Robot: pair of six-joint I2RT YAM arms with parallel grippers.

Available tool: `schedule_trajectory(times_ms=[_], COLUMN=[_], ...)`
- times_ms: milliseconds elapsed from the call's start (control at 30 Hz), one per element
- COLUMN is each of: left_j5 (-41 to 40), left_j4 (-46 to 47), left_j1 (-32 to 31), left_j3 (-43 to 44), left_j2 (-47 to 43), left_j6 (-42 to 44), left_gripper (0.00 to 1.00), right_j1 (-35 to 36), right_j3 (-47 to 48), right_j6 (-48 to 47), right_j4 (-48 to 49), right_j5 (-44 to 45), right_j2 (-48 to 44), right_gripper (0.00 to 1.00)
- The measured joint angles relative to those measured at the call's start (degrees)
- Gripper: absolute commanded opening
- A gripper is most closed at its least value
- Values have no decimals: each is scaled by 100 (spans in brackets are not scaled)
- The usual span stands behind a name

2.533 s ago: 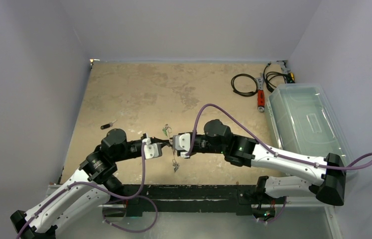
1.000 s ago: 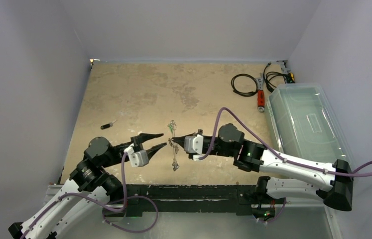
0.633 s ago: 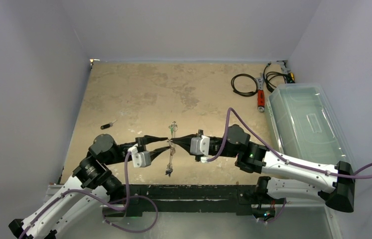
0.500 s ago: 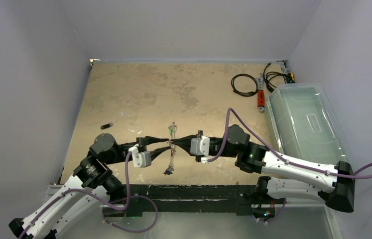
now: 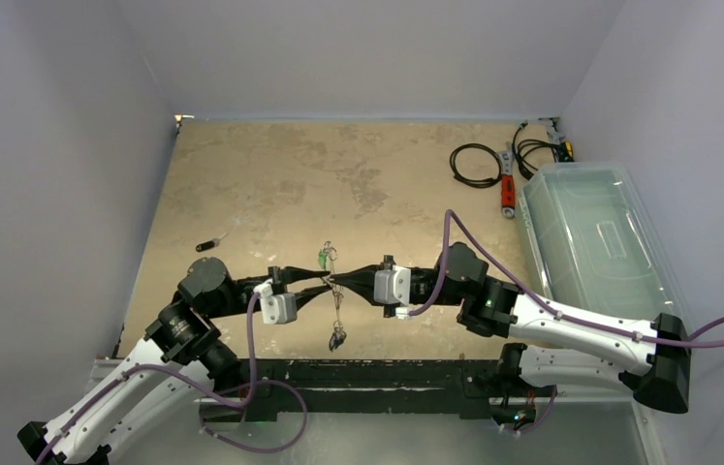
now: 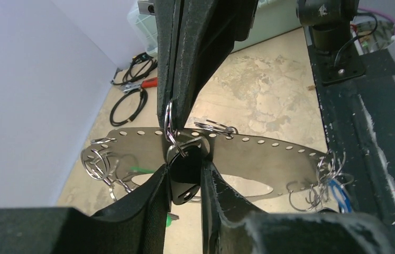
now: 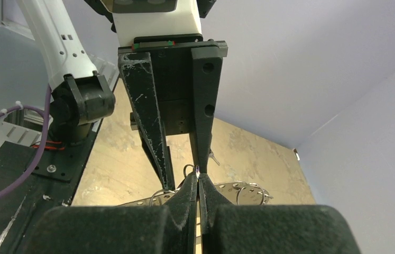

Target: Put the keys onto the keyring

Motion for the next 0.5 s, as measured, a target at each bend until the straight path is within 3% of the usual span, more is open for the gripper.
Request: schedule_trajectory(times_ms=[167, 500], left_j5=[22, 146], left_j4=[-7, 13], left_j1=[0, 0], left_j3=[0, 0], left_j2=[0, 59], left_j6=[9, 9], left_gripper=[1, 0], right_j1=[0, 0], right_j3=[-9, -212], right_j6=[13, 225], right_j4=[4, 271], right_j5=[-20, -256], right_j2=[0, -164], right_gripper=[0, 0])
